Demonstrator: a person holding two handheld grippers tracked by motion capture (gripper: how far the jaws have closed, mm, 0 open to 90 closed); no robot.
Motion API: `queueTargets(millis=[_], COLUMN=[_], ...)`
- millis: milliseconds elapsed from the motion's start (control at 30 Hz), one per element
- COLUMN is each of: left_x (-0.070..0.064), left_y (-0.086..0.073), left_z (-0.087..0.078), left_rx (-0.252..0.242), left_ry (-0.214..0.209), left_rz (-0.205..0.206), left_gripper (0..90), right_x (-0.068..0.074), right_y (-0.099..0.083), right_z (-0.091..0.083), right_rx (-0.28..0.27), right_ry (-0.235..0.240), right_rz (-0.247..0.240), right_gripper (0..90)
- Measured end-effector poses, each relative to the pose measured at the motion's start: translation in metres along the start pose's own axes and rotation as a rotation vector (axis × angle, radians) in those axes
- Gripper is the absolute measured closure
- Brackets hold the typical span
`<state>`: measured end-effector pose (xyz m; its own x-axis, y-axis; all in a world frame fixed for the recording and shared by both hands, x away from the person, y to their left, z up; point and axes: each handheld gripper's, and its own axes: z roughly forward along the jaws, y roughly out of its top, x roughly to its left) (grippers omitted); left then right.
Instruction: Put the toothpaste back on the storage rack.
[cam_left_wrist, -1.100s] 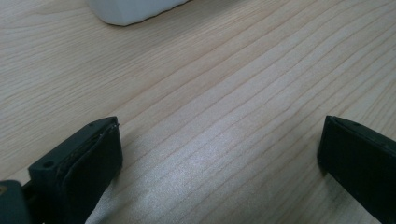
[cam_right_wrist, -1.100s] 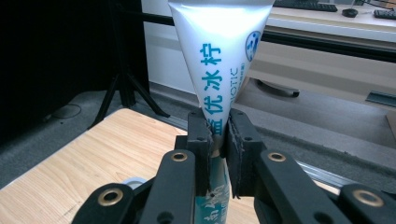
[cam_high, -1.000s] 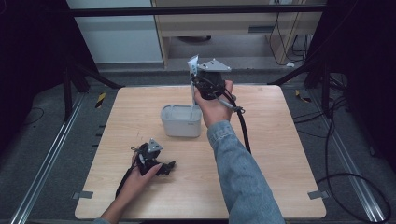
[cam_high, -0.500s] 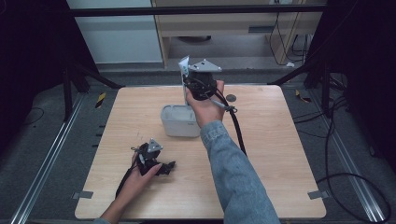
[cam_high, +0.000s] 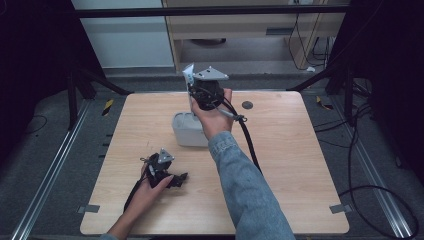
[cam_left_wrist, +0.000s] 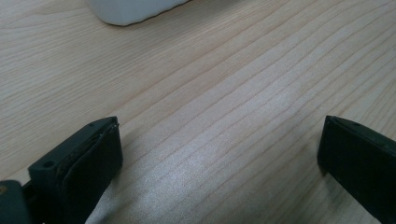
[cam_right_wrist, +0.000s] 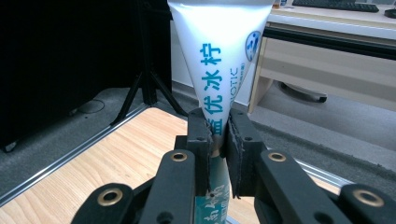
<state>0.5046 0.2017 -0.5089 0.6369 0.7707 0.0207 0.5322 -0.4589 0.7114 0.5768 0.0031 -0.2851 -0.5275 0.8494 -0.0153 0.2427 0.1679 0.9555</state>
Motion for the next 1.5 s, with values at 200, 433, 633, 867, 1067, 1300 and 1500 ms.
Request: queueTargets(millis=[200,433,633,867,1067,1300,1500], left_x=[0.0,0.0,0.0,0.0,0.0,0.0,0.0], left_y=[0.0,0.0,0.0,0.0,0.0,0.0,0.0], left_z=[0.0,0.0,0.0,0.0,0.0,0.0,0.0], left_rx=[0.0,0.0,0.0,0.0,0.001,0.0,0.0], left_ry=[0.0,0.0,0.0,0.0,0.0,-0.001,-0.001], left_rz=[0.0,0.0,0.0,0.0,0.0,0.0,0.0], left_gripper=[0.0,0.0,0.0,0.0,0.0,0.0,0.0], right_x=[0.003,0.006,0.008,0.008,0.005,0.005,0.007], right_y=[-0.002,-0.008,-0.011,-0.018,-0.033,-0.051,-0.063], right_z=[0.002,0.003,0.005,0.011,0.026,0.038,0.042], right_rx=[0.002,0.005,0.01,0.022,0.047,0.073,0.099], right_ry=[0.008,0.018,0.023,0.014,-0.005,-0.001,-0.001], right_rz=[0.003,0.009,0.004,-0.001,-0.011,-0.005,-0.012], right_gripper=[80.7,80.6,80.6,80.6,80.6,80.6,80.6])
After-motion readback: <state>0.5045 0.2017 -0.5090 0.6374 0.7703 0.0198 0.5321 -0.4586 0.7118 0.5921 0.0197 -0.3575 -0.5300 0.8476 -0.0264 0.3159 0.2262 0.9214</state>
